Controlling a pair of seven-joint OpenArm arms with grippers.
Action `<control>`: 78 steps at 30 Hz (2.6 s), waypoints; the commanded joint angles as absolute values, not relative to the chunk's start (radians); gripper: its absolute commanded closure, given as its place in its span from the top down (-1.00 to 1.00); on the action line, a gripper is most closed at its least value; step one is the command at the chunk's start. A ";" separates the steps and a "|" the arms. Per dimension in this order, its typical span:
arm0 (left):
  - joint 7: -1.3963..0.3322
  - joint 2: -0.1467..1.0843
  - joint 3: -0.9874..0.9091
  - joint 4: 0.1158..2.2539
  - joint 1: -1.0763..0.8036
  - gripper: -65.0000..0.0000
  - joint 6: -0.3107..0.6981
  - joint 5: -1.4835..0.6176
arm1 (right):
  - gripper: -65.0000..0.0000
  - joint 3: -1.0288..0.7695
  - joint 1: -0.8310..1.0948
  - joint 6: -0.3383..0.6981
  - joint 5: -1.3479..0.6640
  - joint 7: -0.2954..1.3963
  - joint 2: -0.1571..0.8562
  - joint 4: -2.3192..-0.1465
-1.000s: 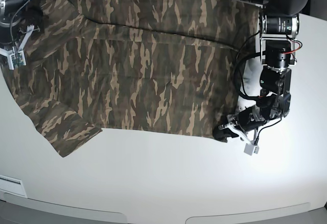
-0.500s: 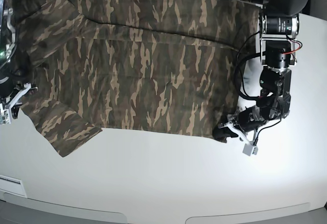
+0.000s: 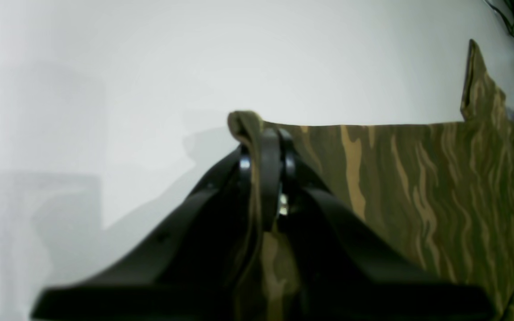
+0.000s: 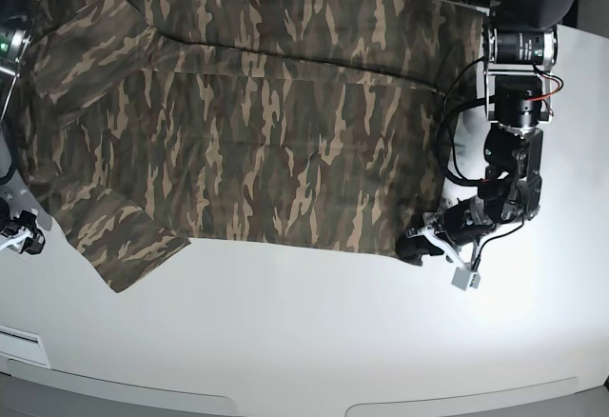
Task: Fold the T-shirt properly
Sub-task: 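Move the right gripper to the opposite hem corner and grasp it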
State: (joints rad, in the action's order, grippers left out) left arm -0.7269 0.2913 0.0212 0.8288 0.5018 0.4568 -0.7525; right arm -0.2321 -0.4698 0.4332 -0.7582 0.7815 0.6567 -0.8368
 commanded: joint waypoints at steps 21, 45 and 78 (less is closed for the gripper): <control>-0.791 0.302 0.025 0.826 0.491 -1.00 0.464 -0.693 | -0.15 -0.237 -0.574 0.522 -0.781 0.753 0.579 -0.648; -0.791 0.302 0.025 0.826 0.491 -1.00 0.464 -0.722 | 0.02 -0.237 -0.552 0.486 -0.637 0.656 0.548 -0.648; -0.744 0.305 0.024 0.826 0.592 -1.00 0.463 -0.720 | -1.00 -0.235 -0.649 0.698 -0.946 0.851 0.558 -0.758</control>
State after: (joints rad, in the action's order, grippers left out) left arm -0.7498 0.2966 0.0261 0.8162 0.5613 0.4709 -0.7227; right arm -0.2314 -0.6132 0.6888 -0.9165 0.8753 0.5346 -0.7395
